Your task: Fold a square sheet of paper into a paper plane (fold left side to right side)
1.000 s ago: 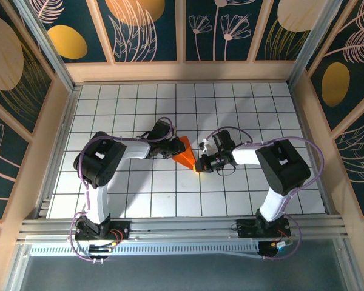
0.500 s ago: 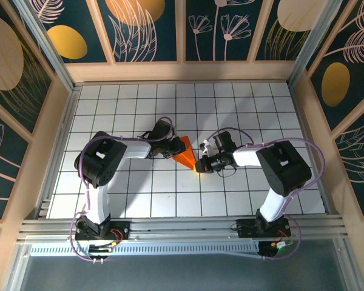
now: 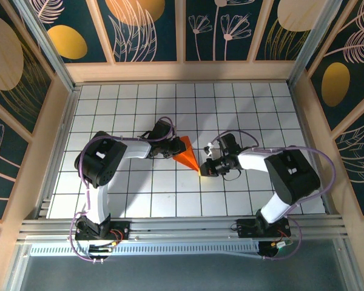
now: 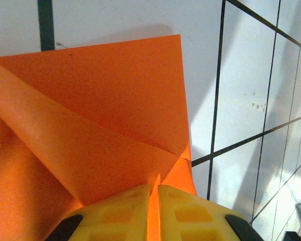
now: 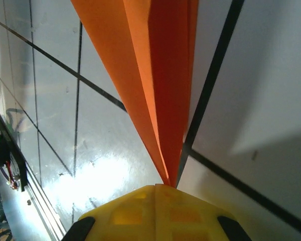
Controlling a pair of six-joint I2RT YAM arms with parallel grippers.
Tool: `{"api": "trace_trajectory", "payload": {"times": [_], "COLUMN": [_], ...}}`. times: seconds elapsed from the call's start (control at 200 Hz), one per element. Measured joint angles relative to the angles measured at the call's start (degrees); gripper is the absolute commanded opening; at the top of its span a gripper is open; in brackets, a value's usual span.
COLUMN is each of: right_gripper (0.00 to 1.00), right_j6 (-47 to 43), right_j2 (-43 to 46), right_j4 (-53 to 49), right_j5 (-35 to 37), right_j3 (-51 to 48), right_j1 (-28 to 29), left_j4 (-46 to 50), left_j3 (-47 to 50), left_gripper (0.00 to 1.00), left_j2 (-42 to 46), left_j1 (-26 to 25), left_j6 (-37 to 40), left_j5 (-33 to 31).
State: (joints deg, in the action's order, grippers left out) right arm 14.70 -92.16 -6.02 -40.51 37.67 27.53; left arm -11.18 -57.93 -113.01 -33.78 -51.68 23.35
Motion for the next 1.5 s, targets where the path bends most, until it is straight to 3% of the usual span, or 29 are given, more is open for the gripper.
{"api": "trace_trajectory", "payload": {"times": [0.29, 0.856, 1.501], "right_gripper": [0.00, 0.00, 0.00], "right_j6": [-0.59, 5.22, 5.22], "right_j2": [3.87, -9.05, -10.91], "right_j4": [-2.23, 7.58, 7.10], "right_j5": [-1.95, -0.59, 4.02], "right_j3": [4.48, 9.35, 9.35], "right_j1": [-1.81, 0.98, 0.98], "left_j4": [-0.02, -0.04, 0.02], "left_j3": [-0.02, -0.02, -0.85], "left_gripper": [0.13, 0.13, 0.25], "left_j2": [0.00, 0.00, 0.02], "left_j1": [0.00, 0.00, -0.26], "left_j6": [0.00, 0.00, -0.02], "left_j5": [-0.02, -0.02, 0.17]}}
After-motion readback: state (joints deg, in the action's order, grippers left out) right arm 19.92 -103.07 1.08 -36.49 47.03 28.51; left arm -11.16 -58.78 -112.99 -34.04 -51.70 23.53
